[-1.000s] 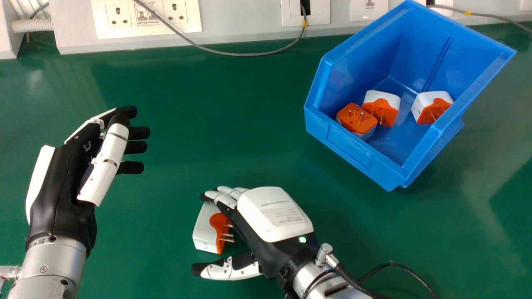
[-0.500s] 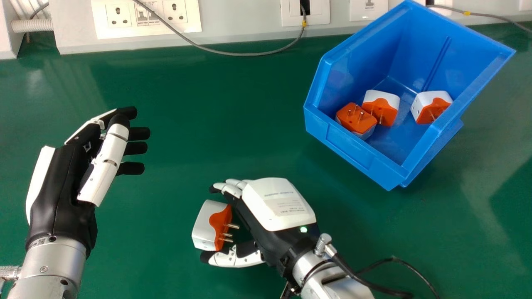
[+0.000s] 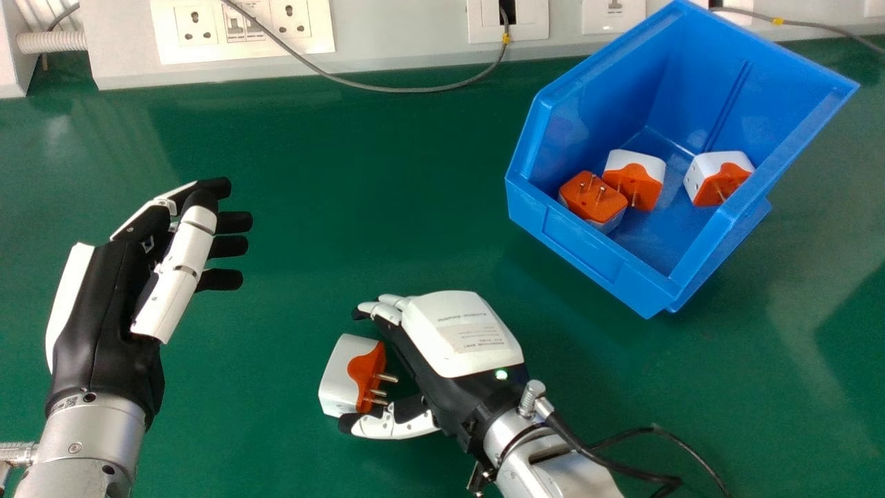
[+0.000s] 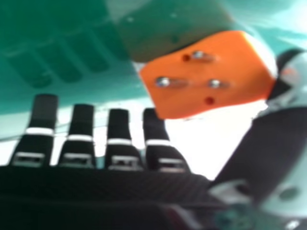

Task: Pick all objects and put in blue box

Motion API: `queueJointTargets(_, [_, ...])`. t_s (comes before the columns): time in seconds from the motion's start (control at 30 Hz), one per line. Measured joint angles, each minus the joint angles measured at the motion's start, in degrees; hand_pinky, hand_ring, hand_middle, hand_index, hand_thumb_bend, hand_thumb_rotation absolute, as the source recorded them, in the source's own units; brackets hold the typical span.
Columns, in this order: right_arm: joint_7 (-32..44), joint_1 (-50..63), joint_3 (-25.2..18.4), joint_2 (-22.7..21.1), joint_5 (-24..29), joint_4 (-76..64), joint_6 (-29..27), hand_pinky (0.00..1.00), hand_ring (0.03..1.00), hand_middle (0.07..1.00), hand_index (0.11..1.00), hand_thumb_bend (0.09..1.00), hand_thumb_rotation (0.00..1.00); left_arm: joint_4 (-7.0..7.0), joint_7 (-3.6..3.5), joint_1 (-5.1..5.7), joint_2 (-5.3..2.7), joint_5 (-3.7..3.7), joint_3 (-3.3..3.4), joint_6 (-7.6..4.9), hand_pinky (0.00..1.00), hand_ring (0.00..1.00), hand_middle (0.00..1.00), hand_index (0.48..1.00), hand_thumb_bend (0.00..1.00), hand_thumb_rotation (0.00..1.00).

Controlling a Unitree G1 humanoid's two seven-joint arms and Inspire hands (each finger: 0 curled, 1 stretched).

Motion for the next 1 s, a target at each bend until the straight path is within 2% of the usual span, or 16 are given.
queueJointTargets(0.07, [0.28, 0.0, 0.29, 0.0, 0.0, 0.0, 0.17, 0.74, 0.849, 0.868, 0.828, 0.445, 0.46, -0.14, 0.18, 0.0, -0.02, 0.02, -0.21, 0.04, 0.61, 0.71, 0.7, 0.761, 0.29, 0.72])
queueJointTargets(0.23, [0.29, -0.74, 1.0, 0.02, -0.07, 0.94, 0.26, 0.74, 0.847, 0.868, 0.824, 0.443, 0.45, -1.14, 0.47, 0.01, -0.05, 0.39, -1.3, 0.29, 0.61, 0.71, 0.7, 0.76, 0.29, 0.72])
queueJointTargets(0.37, [0.39, -1.46, 1.63, 0.01, -0.18, 1.55, 0.38, 0.74, 0.848, 0.867, 0.825, 0.442, 0.44, -1.69, 0.92, 0.01, -0.05, 0.7, -1.57, 0.41, 0.61, 0.71, 0.7, 0.76, 0.29, 0.72])
queueJointTargets(0.43, [0.61, -1.79, 1.99, 0.02, -0.4, 1.82, 0.4, 0.74, 0.849, 0.867, 0.827, 0.437, 0.45, -1.71, 1.14, 0.01, -0.09, 1.08, -1.77, 0.46, 0.6, 0.71, 0.7, 0.76, 0.28, 0.72])
queueJointTargets(0.53, [0.79, -2.39, 2.41, 0.01, -0.59, 2.22, 0.54, 0.74, 0.85, 0.867, 0.827, 0.436, 0.46, -1.71, 1.31, 0.01, -0.29, 1.1, -2.06, 0.46, 0.6, 0.71, 0.7, 0.76, 0.28, 0.72])
queueJointTargets(0.7, [0.8, -2.98, 3.13, 0.22, -0.67, 2.62, 1.42, 0.73, 0.844, 0.862, 0.822, 0.457, 0.5, -1.71, 1.37, 0.02, -0.36, 1.1, -2.09, 0.45, 0.6, 0.7, 0.7, 0.761, 0.27, 0.72])
queueJointTargets(1.0, [0.73, -5.25, 3.69, 0.87, -0.74, 4.97, 1.48, 0.7, 0.81, 0.844, 0.8, 0.469, 0.49, -1.72, 1.39, 0.11, -0.48, 1.1, -2.13, 0.43, 0.6, 0.7, 0.7, 0.763, 0.27, 0.72])
